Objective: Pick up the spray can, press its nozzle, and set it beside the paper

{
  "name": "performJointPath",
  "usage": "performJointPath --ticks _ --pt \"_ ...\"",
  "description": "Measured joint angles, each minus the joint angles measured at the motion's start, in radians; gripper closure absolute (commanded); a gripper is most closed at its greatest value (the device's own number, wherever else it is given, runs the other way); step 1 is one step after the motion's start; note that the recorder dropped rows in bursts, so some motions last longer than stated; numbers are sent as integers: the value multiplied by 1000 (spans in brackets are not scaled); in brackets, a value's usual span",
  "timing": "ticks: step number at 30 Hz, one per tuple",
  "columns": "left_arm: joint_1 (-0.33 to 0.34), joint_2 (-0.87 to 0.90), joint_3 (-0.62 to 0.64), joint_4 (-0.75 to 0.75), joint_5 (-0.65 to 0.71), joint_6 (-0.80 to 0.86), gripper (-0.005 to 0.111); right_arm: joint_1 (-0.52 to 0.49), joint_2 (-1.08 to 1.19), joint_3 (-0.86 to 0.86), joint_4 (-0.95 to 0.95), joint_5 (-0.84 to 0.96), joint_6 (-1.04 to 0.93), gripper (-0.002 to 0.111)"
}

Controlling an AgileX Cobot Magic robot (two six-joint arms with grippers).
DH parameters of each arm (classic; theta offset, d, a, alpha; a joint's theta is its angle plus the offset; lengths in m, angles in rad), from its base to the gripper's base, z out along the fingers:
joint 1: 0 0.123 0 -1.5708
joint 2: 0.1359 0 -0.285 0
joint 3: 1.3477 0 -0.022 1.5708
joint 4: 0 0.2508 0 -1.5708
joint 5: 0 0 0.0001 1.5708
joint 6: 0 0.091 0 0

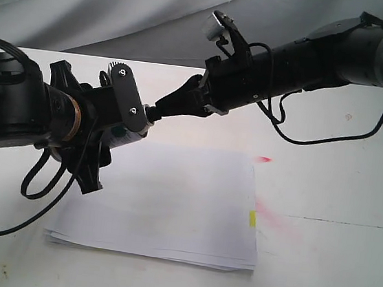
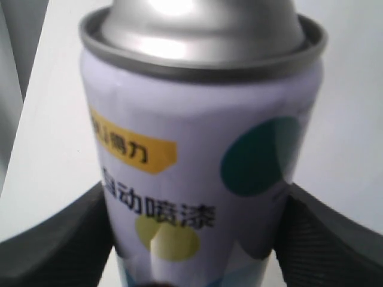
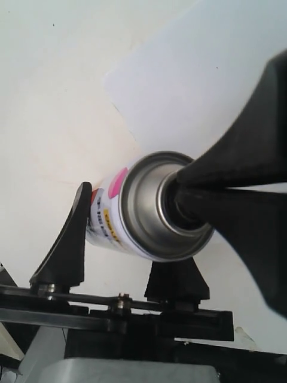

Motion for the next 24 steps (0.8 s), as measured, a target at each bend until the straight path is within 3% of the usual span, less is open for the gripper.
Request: performJointPath --ticks 24 --pt "3 0 4 0 22 0 107 30 0 -1 1 -33 2 108"
